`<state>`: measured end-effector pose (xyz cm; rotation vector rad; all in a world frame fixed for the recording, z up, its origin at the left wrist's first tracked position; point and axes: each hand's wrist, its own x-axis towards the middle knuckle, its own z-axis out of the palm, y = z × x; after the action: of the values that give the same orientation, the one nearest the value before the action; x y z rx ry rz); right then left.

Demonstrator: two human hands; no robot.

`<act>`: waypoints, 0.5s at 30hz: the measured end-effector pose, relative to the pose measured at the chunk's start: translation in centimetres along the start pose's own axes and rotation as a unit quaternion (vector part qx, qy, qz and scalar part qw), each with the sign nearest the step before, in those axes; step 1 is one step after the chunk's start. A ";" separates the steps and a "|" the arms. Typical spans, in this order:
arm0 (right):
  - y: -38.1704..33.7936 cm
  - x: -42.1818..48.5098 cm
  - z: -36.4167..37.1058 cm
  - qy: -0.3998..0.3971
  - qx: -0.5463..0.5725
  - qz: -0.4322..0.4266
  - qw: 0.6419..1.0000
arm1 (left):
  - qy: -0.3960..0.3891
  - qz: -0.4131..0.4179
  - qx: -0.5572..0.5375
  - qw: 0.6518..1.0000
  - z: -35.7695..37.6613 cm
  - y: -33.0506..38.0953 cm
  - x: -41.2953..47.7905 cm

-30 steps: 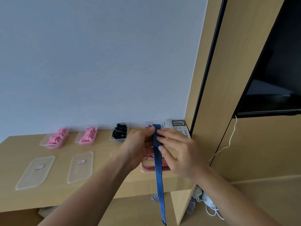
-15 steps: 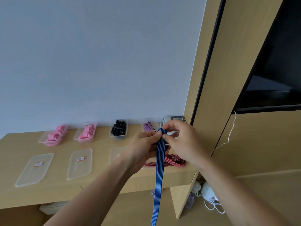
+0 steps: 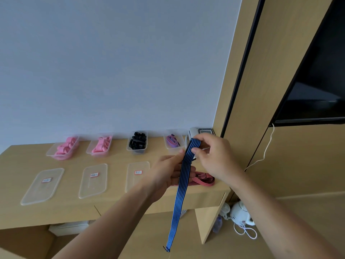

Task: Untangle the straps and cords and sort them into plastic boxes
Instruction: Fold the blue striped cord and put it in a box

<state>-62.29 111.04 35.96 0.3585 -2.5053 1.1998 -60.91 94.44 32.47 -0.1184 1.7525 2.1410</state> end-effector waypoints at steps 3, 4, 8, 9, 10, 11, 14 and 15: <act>-0.3 -0.4 0.0 0.054 -0.016 -0.060 0.997 | 0.005 -0.018 0.023 1.000 0.0 0.0 0.0; -0.3 -0.5 0.0 0.069 -0.026 -0.091 0.993 | 0.005 -0.022 0.037 0.999 0.1 -0.1 0.0; 0.3 -1.5 0.2 0.107 -0.071 -0.204 0.970 | 0.003 -0.015 -0.007 1.000 0.2 -0.3 0.3; 0.5 -1.7 0.3 0.112 -0.080 -0.223 0.965 | 0.002 -0.011 -0.027 1.000 0.2 -0.2 0.4; 0.7 -1.9 0.5 0.117 -0.088 -0.237 0.960 | 0.003 -0.005 -0.041 0.999 0.3 0.0 0.5; 0.9 -2.0 0.8 0.123 -0.092 -0.246 0.957 | 0.006 0.001 -0.052 0.999 0.4 0.2 0.5; 1.6 -2.5 1.4 0.148 -0.076 -0.248 0.954 | 0.015 0.015 -0.075 0.997 0.3 0.6 0.4; 2.0 -2.8 1.5 0.154 -0.069 -0.249 0.954 | 0.015 0.018 -0.081 0.996 0.3 0.7 0.4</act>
<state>-60.79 111.25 32.56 0.6621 -2.0453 0.8029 -61.48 94.69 33.04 -0.1620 1.6066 2.3164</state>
